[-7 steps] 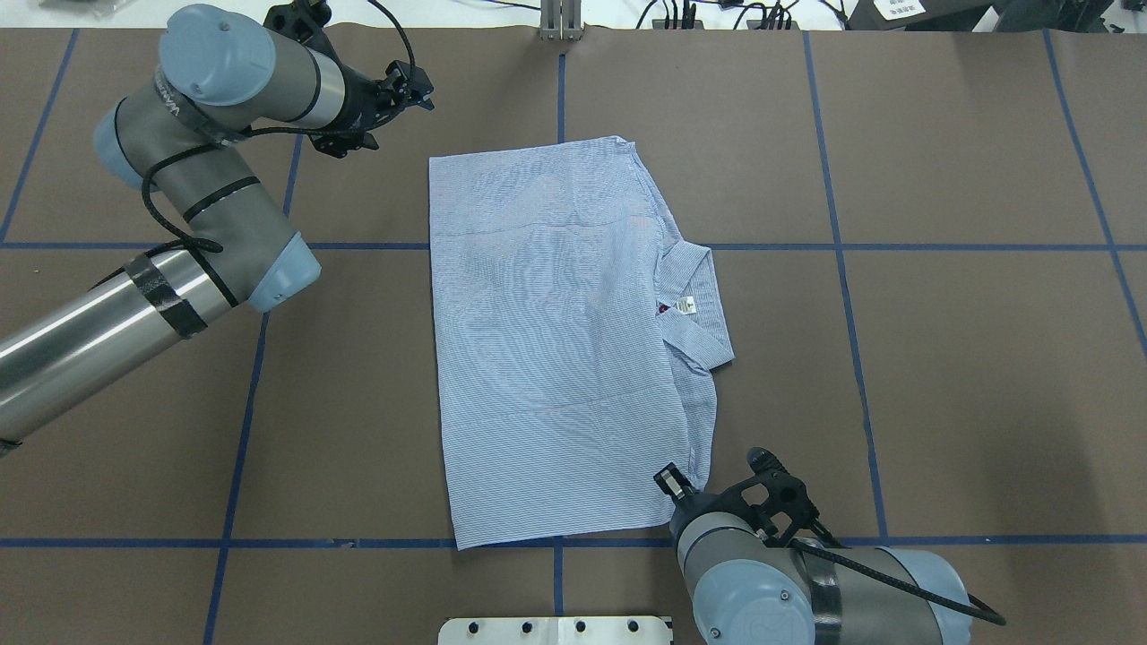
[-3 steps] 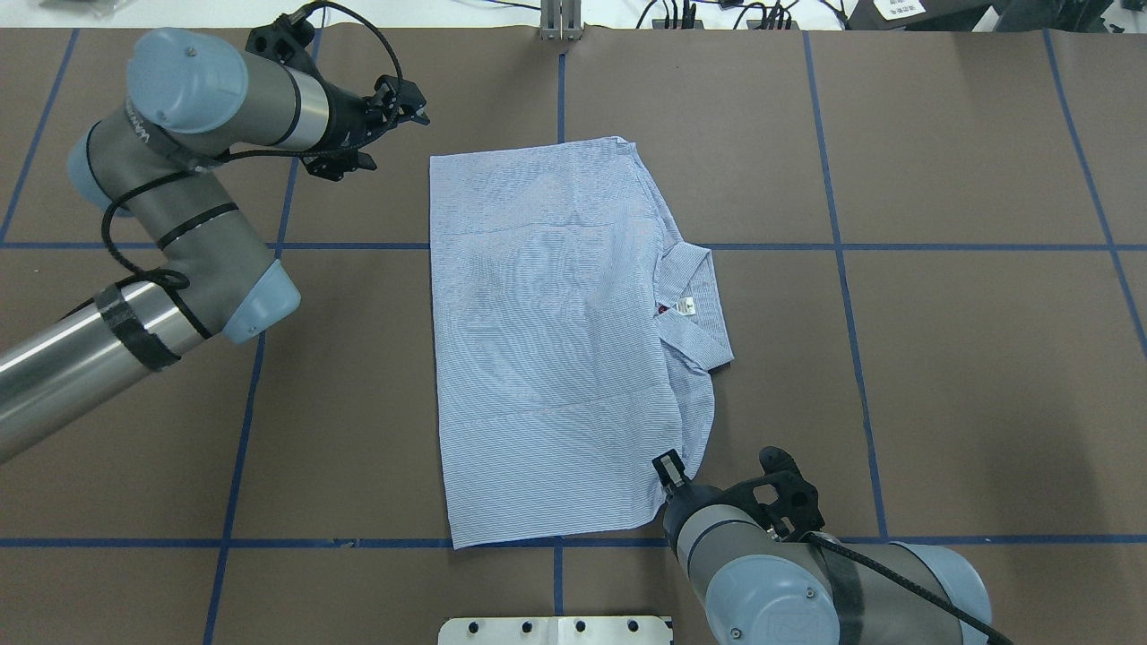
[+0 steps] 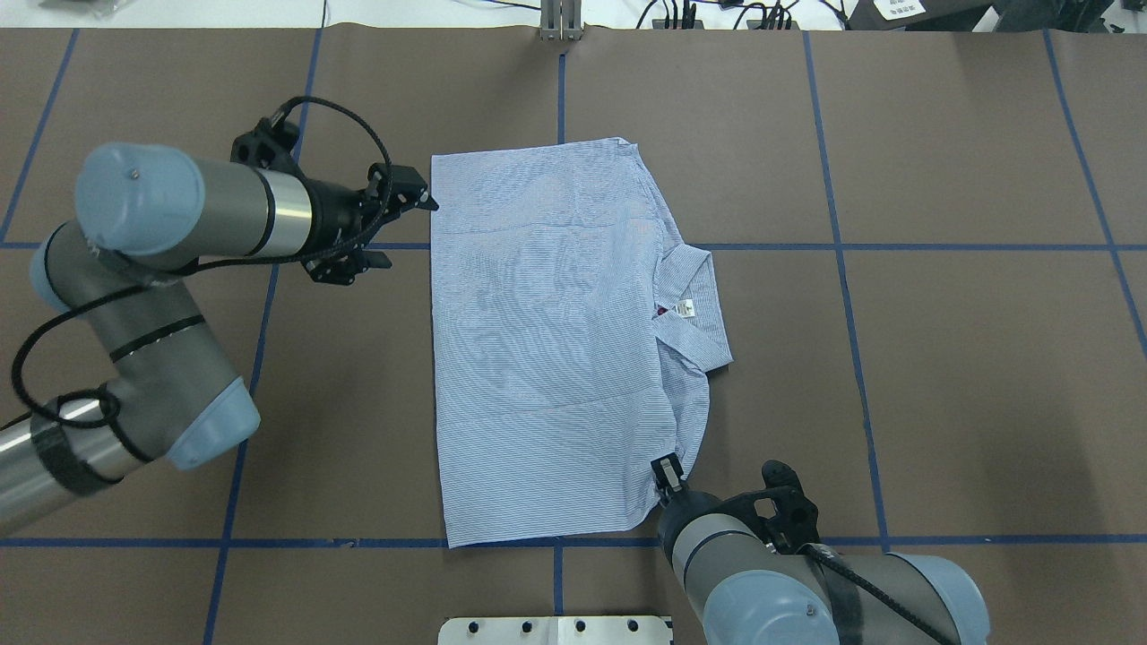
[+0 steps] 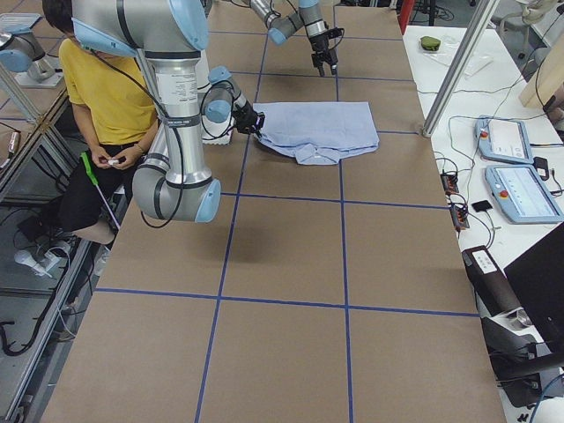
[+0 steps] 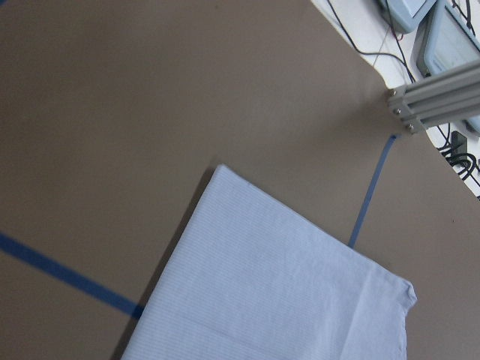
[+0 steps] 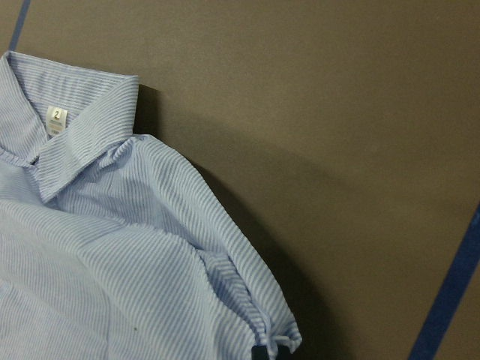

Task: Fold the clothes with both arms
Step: 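Lower the left gripper to the shirt's other near corner, then grasp both near corners of the shirt with the left and right grippers, then lift the near edge with both grippers and fold it over toward the collar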

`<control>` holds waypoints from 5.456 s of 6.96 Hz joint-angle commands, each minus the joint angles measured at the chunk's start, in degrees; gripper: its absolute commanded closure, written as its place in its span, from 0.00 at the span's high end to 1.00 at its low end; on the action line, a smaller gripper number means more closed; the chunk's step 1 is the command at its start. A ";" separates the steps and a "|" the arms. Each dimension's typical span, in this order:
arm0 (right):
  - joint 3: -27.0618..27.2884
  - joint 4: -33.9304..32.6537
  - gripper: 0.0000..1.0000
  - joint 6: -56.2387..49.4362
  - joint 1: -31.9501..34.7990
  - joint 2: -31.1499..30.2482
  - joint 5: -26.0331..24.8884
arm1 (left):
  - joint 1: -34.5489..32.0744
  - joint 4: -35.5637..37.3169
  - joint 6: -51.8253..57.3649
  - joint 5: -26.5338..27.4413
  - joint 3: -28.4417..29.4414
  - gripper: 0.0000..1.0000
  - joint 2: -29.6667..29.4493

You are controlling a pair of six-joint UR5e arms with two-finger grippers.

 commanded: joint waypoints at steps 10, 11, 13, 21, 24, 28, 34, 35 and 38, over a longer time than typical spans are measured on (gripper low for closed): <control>-0.10 0.02 0.00 0.69 -1.14 -0.80 -1.06 | 34.66 3.58 -22.41 22.96 -9.42 0.86 11.09; -0.11 0.02 0.00 0.69 -1.14 -0.80 -1.06 | 34.68 3.58 -22.49 23.04 -9.42 0.85 10.74; -0.11 0.02 0.00 0.69 -1.14 -0.80 -1.06 | 34.76 3.58 -23.64 23.04 -8.98 0.76 10.38; -0.11 0.02 0.00 0.69 -1.31 -0.98 -1.15 | 34.59 3.58 -24.43 24.18 -8.62 0.00 9.85; -0.02 0.02 0.00 0.69 -1.49 -0.98 -1.15 | 33.80 3.93 -24.52 25.24 -12.05 0.00 10.99; 2.16 -0.07 0.00 0.69 -1.40 -0.80 -1.23 | 33.71 5.58 -24.60 25.42 -14.50 0.00 11.00; 22.15 -8.97 0.00 0.95 -1.58 -4.32 -1.94 | 33.62 25.34 -27.42 24.89 -35.39 0.00 10.30; 23.26 -10.86 0.00 0.95 0.34 -3.53 -1.94 | 32.49 25.98 -26.98 23.84 -36.48 0.00 9.94; 15.33 -10.80 0.00 -0.44 17.51 4.87 7.67 | 11.62 26.25 -18.13 8.32 -28.63 0.00 2.68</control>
